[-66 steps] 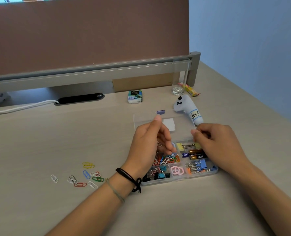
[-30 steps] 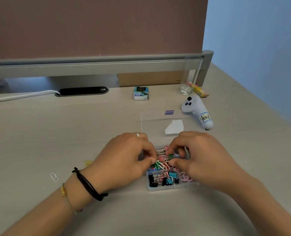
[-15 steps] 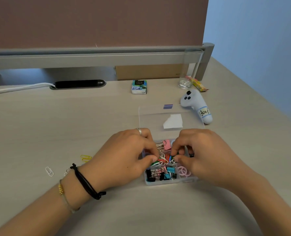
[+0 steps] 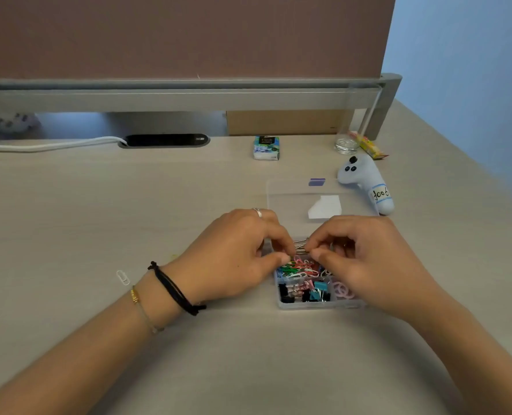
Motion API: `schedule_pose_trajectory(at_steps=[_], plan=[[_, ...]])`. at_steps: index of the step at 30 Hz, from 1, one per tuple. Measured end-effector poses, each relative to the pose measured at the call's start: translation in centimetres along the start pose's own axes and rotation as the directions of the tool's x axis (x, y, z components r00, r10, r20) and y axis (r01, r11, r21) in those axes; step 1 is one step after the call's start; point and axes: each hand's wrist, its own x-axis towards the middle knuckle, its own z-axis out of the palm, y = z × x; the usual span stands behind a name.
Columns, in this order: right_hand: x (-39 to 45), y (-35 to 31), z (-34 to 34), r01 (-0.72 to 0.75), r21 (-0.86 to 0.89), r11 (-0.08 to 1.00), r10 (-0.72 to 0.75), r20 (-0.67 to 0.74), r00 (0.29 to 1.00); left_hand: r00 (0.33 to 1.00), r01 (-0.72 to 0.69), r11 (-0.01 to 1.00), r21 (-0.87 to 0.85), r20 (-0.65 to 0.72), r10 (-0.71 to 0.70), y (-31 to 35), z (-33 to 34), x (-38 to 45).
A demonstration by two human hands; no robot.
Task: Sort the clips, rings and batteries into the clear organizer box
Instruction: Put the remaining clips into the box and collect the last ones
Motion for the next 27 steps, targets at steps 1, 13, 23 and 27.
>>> schedule_pose_trajectory(at_steps=[1,13,23,27], plan=[[0.2,-0.6,0.3,0.002,0.009,1.0,-0.002,0.008,1.0,1.0,0.014,1.0,-0.008,-0.018,-0.014,-0.4,-0.6,-0.4],[3.3,-9.5,7.6,0.148,-0.247,0.958,-0.088,0.238,0.967,0.951,0.257,0.965,0.047,-0.19,-0.244,-7.7,-5.9,-10.4],[3.0,-11.5,10.8,0.09,-0.444,0.892,0.02,0.239,0.971,0.898,0.429,0.886,0.173,-0.189,-0.398,-9.4,-6.9,-13.6],[3.1,-11.8,11.2,0.126,-0.502,0.856,0.003,0.248,0.969,0.889,0.45,0.875,0.177,-0.177,-0.422,-8.4,-6.4,-13.7]])
